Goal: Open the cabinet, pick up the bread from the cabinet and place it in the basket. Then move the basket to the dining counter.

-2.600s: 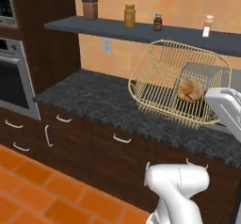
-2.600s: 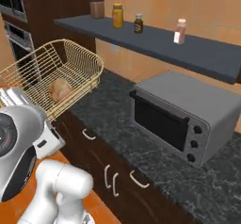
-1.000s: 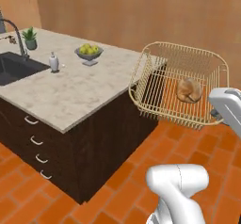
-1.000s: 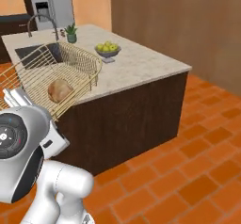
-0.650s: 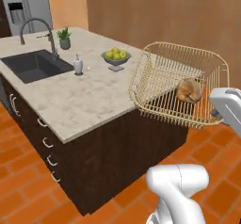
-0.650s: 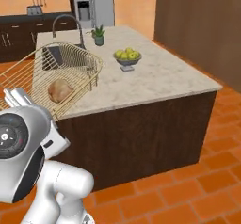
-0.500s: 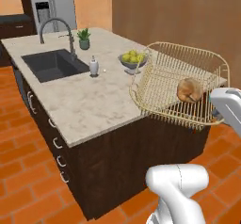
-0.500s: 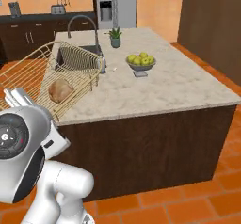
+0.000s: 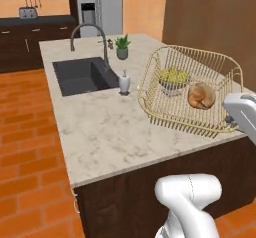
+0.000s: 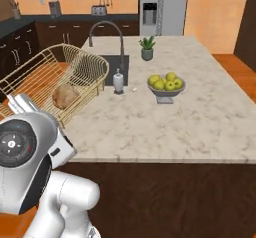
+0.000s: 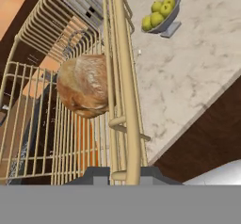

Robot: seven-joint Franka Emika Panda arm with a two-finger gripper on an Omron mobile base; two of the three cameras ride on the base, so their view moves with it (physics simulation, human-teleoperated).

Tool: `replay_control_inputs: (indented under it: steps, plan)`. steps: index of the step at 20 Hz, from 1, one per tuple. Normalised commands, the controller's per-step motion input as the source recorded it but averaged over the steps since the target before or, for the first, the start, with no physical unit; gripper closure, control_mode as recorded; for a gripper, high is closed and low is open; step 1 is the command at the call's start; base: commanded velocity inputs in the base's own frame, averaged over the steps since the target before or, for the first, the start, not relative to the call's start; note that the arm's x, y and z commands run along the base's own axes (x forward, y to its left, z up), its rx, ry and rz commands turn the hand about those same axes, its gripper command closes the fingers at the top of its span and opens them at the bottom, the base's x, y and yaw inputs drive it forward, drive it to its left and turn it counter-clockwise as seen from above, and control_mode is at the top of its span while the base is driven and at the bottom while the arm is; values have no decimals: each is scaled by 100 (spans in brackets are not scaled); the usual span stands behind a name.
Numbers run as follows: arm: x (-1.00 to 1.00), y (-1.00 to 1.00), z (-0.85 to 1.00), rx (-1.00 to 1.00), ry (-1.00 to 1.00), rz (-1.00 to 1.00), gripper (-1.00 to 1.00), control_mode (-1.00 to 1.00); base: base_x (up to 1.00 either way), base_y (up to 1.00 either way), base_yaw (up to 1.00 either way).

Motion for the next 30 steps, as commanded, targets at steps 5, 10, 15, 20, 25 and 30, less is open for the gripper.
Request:
replay_control_inputs:
  steps: [5,10,15,20,25,30]
  plan:
    - [0,0,0,0,0,0,100,100,87,-41,26]
    - [0,0,0,0,0,0,100,100,54,-50,43]
    - [0,0,0,0,0,0,100,100,58,-45,44]
    - [78,-42,-19,0,11,18,100,-100,16,-6,7]
    - [100,-69,-58,0,22,19,100,-100,0,0,0]
    - [100,-30,-95,-2,13,7,100,-100,0,0,0]
